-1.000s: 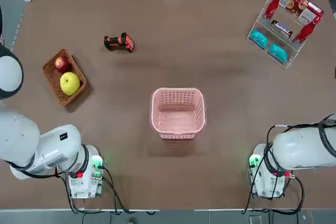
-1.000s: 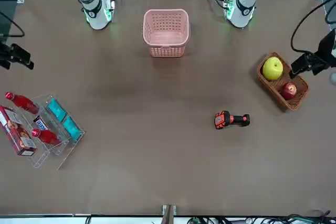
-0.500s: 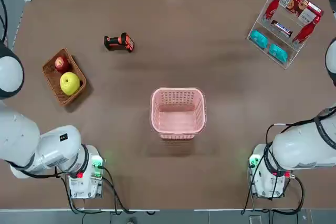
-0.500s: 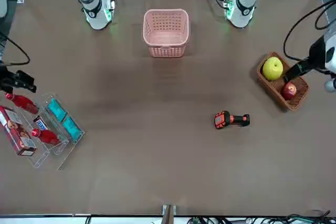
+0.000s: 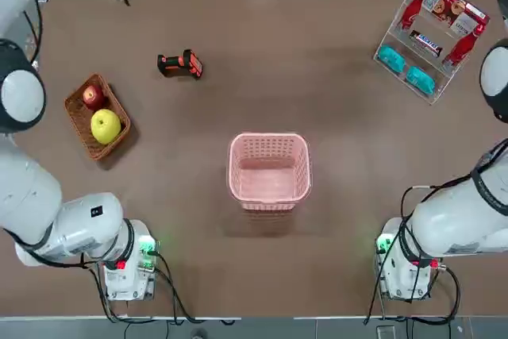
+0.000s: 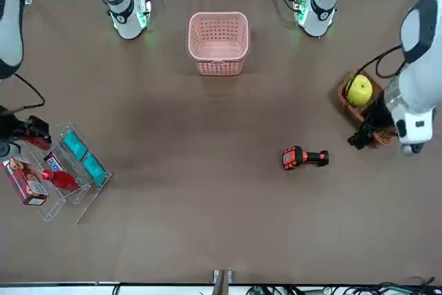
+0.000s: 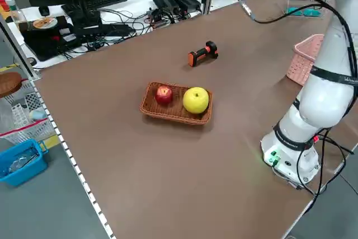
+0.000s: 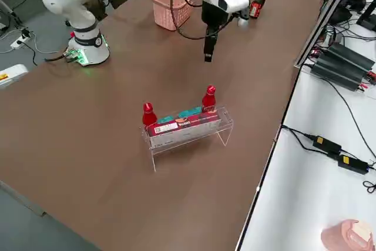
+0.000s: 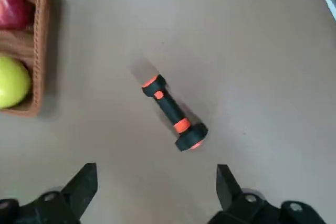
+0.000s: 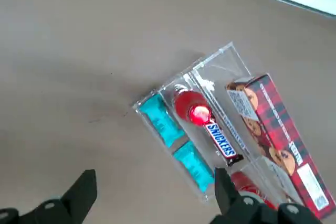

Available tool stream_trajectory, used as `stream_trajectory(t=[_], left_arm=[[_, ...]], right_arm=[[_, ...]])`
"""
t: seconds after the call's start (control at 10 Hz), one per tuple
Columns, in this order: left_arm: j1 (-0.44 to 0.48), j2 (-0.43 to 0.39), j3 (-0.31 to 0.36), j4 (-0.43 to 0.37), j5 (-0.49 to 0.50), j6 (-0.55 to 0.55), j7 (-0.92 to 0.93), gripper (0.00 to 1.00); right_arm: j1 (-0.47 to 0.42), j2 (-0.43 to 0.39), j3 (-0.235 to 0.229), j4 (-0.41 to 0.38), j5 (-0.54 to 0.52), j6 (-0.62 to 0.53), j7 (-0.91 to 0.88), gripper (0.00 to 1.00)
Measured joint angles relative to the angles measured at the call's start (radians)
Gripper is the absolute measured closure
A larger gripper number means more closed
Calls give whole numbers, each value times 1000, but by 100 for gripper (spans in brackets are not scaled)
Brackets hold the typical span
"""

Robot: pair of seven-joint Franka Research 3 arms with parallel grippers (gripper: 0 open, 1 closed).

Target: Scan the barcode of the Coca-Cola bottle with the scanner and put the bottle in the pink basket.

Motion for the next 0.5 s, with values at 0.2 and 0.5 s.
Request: stream_trajectory(t=[0.2, 0.5], left_arm=[[-36, 50, 16, -10, 0, 91, -185, 0], [-77, 112, 27, -30, 1, 210, -399, 0]], right_arm=[[-4, 53, -5, -4, 0, 64, -70, 1], [-24, 115, -23, -5, 35, 105, -154, 1]])
